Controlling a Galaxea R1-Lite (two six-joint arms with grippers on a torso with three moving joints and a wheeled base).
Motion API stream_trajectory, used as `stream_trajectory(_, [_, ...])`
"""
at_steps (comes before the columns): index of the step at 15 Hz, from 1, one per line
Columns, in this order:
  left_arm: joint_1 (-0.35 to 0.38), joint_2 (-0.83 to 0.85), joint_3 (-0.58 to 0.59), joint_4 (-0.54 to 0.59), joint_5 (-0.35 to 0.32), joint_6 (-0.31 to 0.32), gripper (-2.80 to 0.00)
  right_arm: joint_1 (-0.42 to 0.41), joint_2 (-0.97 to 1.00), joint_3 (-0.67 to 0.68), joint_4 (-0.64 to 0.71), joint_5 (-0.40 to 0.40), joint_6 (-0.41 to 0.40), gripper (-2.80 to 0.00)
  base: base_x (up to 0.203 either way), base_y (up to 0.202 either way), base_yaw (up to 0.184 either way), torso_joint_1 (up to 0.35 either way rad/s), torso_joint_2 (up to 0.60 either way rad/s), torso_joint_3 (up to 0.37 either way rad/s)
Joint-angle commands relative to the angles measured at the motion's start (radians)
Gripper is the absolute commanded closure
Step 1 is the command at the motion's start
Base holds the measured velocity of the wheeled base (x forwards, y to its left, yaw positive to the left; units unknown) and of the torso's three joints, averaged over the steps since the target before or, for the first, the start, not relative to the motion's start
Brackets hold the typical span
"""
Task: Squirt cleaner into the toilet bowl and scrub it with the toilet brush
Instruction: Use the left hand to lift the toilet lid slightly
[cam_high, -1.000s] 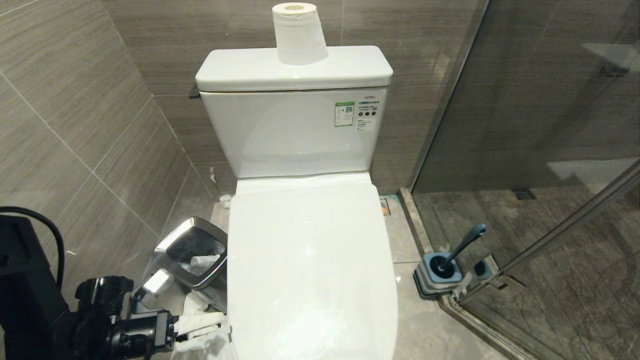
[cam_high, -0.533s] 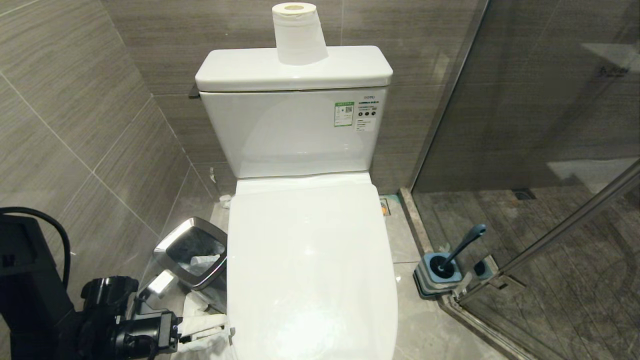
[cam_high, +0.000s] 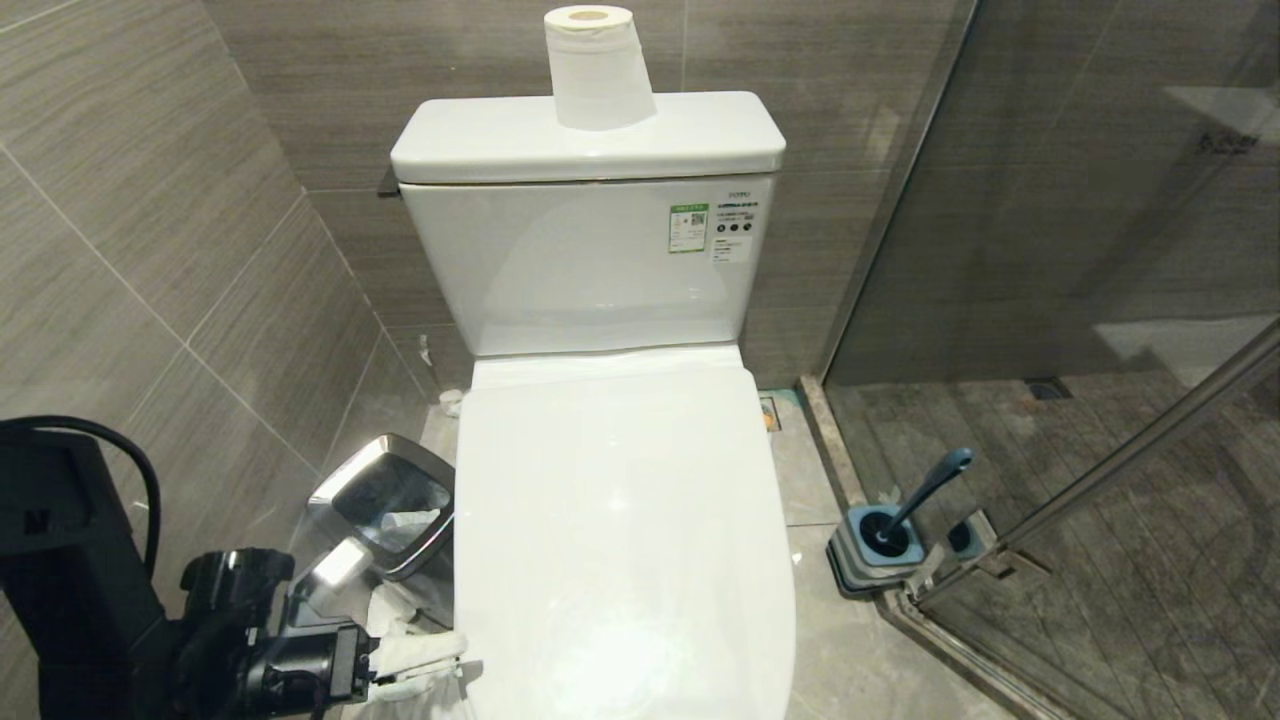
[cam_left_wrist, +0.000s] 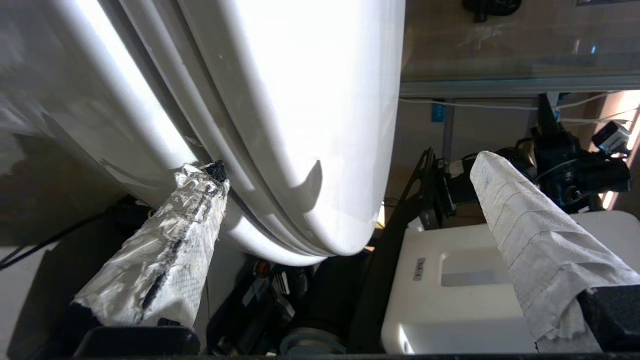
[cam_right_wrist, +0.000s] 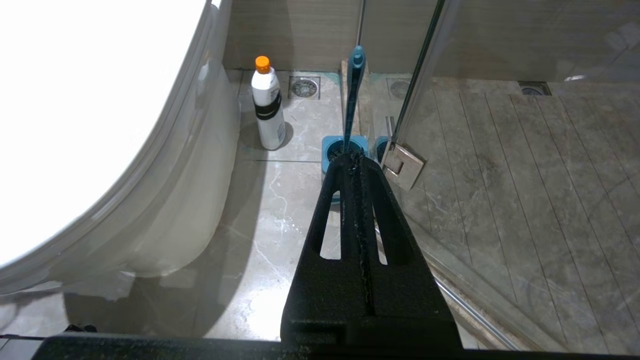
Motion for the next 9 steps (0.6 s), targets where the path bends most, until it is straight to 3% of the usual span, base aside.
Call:
stream_trajectory(1, [-0.011, 0.01, 0.0, -0.008, 0.003, 0.0, -2.8, 0.0, 0.001, -0.001, -0.001, 0.0, 0.0, 0.0, 0.0, 0.0, 0.0, 0.0, 0.0, 0.0])
stream_trajectory(9, [-0.04, 0.016, 0.006, -0.04, 0.062, 0.019, -2.8, 0.0, 0.001, 0.0, -0.001, 0.0, 0.0, 0.0, 0.0, 0.0, 0.0, 0.0, 0.0, 0.0])
